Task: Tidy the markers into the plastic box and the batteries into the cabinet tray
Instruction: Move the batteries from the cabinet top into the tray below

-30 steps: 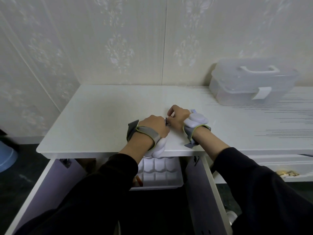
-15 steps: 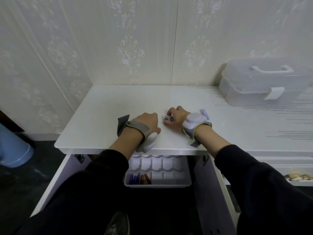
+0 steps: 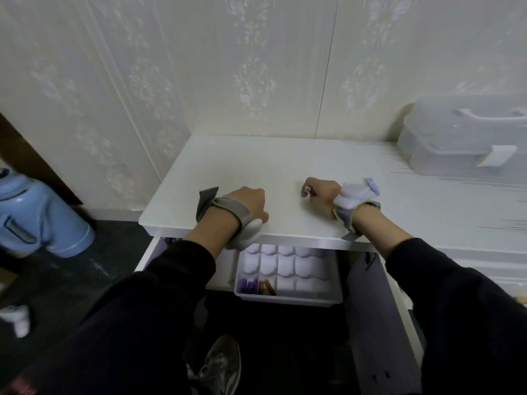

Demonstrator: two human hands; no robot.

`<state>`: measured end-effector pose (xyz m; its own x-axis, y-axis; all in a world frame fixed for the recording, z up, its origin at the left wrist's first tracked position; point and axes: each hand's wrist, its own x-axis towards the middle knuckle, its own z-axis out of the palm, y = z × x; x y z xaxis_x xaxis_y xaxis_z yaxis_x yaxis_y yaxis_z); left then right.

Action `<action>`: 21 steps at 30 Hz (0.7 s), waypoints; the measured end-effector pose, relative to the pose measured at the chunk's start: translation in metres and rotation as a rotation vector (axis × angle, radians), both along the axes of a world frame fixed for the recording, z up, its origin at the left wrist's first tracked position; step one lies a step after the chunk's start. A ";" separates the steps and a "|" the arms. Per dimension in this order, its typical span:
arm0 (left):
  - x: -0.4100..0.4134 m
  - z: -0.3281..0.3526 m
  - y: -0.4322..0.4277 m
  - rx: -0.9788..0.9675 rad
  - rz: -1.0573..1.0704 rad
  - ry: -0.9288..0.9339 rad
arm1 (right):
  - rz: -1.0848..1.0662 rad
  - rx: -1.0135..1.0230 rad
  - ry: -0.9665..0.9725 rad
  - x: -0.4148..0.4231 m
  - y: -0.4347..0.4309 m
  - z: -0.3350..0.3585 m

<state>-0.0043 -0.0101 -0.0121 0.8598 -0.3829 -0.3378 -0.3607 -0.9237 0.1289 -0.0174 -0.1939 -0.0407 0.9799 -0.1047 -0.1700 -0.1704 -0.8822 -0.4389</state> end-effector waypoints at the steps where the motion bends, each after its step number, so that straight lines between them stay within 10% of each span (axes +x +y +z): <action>1: 0.000 0.000 0.002 -0.003 0.006 0.000 | -0.050 0.163 -0.010 -0.006 0.004 0.001; 5: -0.003 0.001 0.008 -0.017 0.013 0.004 | -0.100 0.981 0.163 -0.045 0.028 0.004; 9: -0.006 0.001 0.013 -0.054 -0.011 0.025 | -0.036 1.302 0.408 -0.077 0.044 -0.013; 21: -0.005 -0.004 0.006 -0.007 -0.172 0.027 | -0.625 1.127 0.548 -0.078 0.062 -0.136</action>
<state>-0.0088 -0.0042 -0.0159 0.7723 -0.5256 -0.3568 -0.5092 -0.8480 0.1470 -0.0957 -0.1323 -0.1768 0.6051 -0.0465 -0.7948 -0.7775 0.1806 -0.6024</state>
